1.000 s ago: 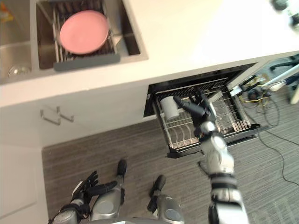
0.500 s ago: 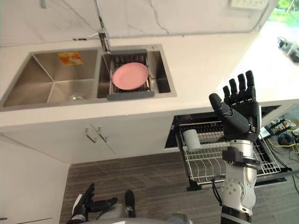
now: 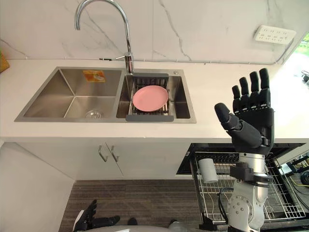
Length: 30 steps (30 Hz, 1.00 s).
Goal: Walk over to the sink, pick up the cup, carry it to the dishwasher, place the cup inside the dishwasher, then close the dishwasher door
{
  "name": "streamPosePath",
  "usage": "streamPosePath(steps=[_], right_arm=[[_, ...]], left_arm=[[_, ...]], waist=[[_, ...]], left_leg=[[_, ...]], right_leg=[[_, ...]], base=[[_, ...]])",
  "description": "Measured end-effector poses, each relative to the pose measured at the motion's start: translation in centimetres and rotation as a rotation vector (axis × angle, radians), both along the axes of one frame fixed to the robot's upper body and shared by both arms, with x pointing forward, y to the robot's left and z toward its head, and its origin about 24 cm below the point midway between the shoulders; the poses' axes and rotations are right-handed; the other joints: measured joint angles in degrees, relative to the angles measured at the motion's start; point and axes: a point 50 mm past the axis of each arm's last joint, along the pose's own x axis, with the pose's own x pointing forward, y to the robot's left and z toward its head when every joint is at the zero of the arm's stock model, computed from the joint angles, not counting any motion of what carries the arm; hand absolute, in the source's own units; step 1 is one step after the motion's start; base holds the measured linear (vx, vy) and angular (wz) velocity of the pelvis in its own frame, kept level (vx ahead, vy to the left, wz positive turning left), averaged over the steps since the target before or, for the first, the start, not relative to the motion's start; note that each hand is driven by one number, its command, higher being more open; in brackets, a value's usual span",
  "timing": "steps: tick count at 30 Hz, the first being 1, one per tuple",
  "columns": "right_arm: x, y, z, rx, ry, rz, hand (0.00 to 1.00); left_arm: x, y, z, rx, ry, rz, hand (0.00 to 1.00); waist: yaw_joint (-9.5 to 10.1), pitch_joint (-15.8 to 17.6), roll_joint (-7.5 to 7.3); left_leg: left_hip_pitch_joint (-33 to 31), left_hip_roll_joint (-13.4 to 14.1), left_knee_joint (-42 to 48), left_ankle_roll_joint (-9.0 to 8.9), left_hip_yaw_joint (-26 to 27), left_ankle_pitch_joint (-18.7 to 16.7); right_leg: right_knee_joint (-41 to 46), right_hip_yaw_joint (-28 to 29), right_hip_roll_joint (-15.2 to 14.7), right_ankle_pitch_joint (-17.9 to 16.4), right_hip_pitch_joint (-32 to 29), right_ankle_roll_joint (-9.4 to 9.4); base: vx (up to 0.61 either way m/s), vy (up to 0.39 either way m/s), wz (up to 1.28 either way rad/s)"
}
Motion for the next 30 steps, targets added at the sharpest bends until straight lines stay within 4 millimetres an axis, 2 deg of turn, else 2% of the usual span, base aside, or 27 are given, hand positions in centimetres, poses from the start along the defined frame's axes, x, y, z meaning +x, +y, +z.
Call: streamPosePath(steps=[3, 7, 8, 9, 10, 11, 12, 13, 14, 16, 17, 18, 21, 24, 26, 27, 29, 30], right_arm=[[-0.3, 0.8, 0.8, 0.018, -0.051, 0.01, 1.0], [0.0, 2.1, 0.8, 0.014, -0.048, 0.039, 1.0], [0.1, 2.5, 0.7, 0.013, -0.041, 0.059, 1.0], [0.3, 3.1, 0.6, 0.008, -0.039, 0.084, 1.0], [0.3, 3.3, 0.7, 0.001, -0.041, 0.095, 1.0], [0.2, 3.4, 0.7, -0.009, -0.042, 0.096, 1.0], [-0.1, 3.2, 0.7, -0.012, -0.043, 0.085, 1.0], [-0.2, 3.2, 0.8, -0.015, -0.049, 0.082, 1.0], [-0.3, 3.2, 1.1, -0.018, -0.072, 0.073, 1.0], [-0.3, 2.9, 1.5, -0.019, -0.1, 0.054, 1.0], [-0.3, 3.0, 1.6, -0.022, -0.11, 0.055, 1.0], [-0.5, 3.1, 1.6, -0.023, -0.11, 0.057, 1.0], [-0.8, 4.2, 2.3, -0.035, -0.146, 0.104, 1.0], [-0.5, 5.9, 2.7, -0.052, -0.181, 0.206, 1.0], [-0.5, 5.9, 2.6, -0.049, -0.19, 0.231, 1.0], [-0.4, 5.9, 2.6, -0.04, -0.193, 0.247, 1.0], [0.3, 5.9, 1.8, -0.036, -0.162, 0.268, 1.0], [0.9, 6.2, 1.4, -0.033, -0.14, 0.289, 1.0]], left_arm=[[-0.5, 0.1, -0.1, 0.01, 0.008, 0.038, 1.0], [-0.6, 0.1, -0.1, 0.026, 0.008, 0.078, 1.0], [-0.7, 0.2, -0.1, 0.029, 0.005, 0.105, 1.0], [-0.9, 0.2, -0.1, 0.05, 0.006, 0.144, 1.0], [-1.0, 0.0, -0.1, 0.062, 0.007, 0.164, 1.0], [-1.0, -0.2, -0.1, 0.079, 0.006, 0.19, 1.0], [-1.0, -0.1, -0.1, 0.085, 0.0, 0.214, 1.0], [-1.0, 0.0, -0.1, 0.087, -0.001, 0.228, 1.0], [-1.1, 0.1, -0.1, 0.087, -0.004, 0.266, 1.0], [-1.1, -0.1, -0.1, 0.093, -0.004, 0.294, 1.0], [-1.4, -0.4, -0.1, 0.099, 0.001, 0.303, 1.0], [-1.9, -0.7, -0.1, 0.098, 0.007, 0.315, 1.0], [-2.1, -0.8, -0.1, 0.1, 0.008, 0.317, 1.0], [-1.8, -0.7, 0.0, 0.114, 0.001, 0.314, 1.0], [-1.6, -0.6, 0.0, 0.127, 0.0, 0.288, 1.0], [-1.5, -0.6, 0.0, 0.126, 0.001, 0.281, 1.0], [-1.5, -0.7, -0.2, 0.124, 0.019, 0.247, 1.0], [-1.3, -0.4, -0.2, 0.131, 0.021, 0.229, 1.0]], waist=[[0.06, -1.37, 0.0], [0.06, -1.78, -0.08], [0.29, -1.54, -0.06], [0.75, -1.08, 0.44], [0.95, -0.81, 1.0], [0.85, -0.25, 1.84], [0.91, -0.08, 2.18], [0.93, 0.03, 2.35], [1.15, 0.67, 1.73], [1.73, 0.92, 1.92], [1.74, 0.7, 2.3], [1.76, 0.41, 2.63], [1.85, 0.27, 2.9], [3.44, -0.14, 2.31], [3.37, -0.76, 1.57], [3.33, -0.9, 1.69], [2.83, -1.44, 2.35], [2.49, -1.08, 1.94]], left_leg=[[0.22, 0.04, 0.04, -0.33, 1.14, -0.2], [1.4, 0.14, 0.79, -0.99, 2.34, -1.13], [0.29, 0.68, 4.85, -1.1, 3.0, -3.63], [-2.27, 2.02, 12.65, -1.76, 3.97, -7.93], [-3.69, 3.12, 17.22, -2.32, 4.47, -10.23], [-6.58, 5.26, 25.33, -3.67, 5.56, -13.02], [-9.6, 7.04, 31.99, -4.64, 6.75, -13.63], [-10.54, 7.6, 34.06, -4.86, 7.34, -13.54], [-11.85, 8.24, 36.64, -5.78, 8.46, -14.39], [-12.22, 8.04, 31.36, -4.2, 8.45, -14.93], [-11.87, 8.23, 25.48, -4.17, 8.06, -12.23], [-11.2, 7.38, 24.03, -3.44, 8.42, -9.61], [-10.83, 5.2, 23.67, -0.97, 9.92, -10.79], [-9.58, 3.85, 23.65, 1.04, 13.11, -12.11], [-9.13, 2.84, 23.26, 0.78, 12.9, -13.57], [-8.81, 2.67, 22.92, 0.64, 12.76, -13.94], [-6.88, 2.22, 19.82, 0.77, 11.3, -14.13], [-4.92, 1.69, 18.28, 0.69, 11.22, -14.04]], right_leg=[[-0.99, 0.93, 0.22, 0.08, 0.15, 0.11], [-1.9, 1.87, 0.47, 0.07, 1.28, 0.13], [-1.88, 2.57, 0.59, 0.01, 1.66, 0.11], [-1.84, 3.24, 1.02, -0.39, 2.35, -0.1], [-1.74, 3.36, 1.46, -0.8, 2.86, -0.29], [-1.59, 3.18, 2.16, -1.75, 3.84, -1.02], [-1.37, 2.66, 2.51, -2.08, 4.34, -1.21], [-1.22, 2.53, 2.54, -2.21, 4.49, -1.33], [-1.25, 2.39, 2.01, -2.33, 4.8, -1.6], [-1.17, 2.52, 0.72, -2.62, 5.05, -1.18], [-1.28, 2.84, 0.04, -3.04, 5.03, -0.53], [-2.0, 3.67, -0.46, -3.36, 5.68, -0.03], [-2.46, 6.71, -2.2, -3.08, 5.28, 0.63], [-2.46, 9.81, -3.87, -2.35, 4.87, 2.28], [-1.55, 9.82, -4.5, -2.25, 4.7, 2.46], [-0.37, 9.8, -4.57, -2.25, 4.33, 2.47], [14.13, 9.73, -5.08, -4.49, -2.26, 4.37], [28.74, 9.73, -6.72, -5.03, -9.38, 4.71]], base=[[0.09, 0.009, -0.18], [0.09, 0.002, -0.16], [0.03, -0.03, -0.33], [0.01, -0.04, -0.35], [-0.01, -0.043, -0.18], [-0.03, -0.023, 0.12], [-0.03, -0.011, 0.21], [-0.01, 0.004, 0.21], [0.0, 0.041, 0.11], [-0.01, 0.077, 0.0], [0.01, 0.142, -0.11], [0.04, 0.174, -0.13], [0.12, 0.211, -0.16], [0.17, 0.158, -0.41], [0.16, 0.116, -0.04], [0.15, 0.112, 0.04], [0.13, 0.149, -0.08], [0.11, 0.14, -0.1]])
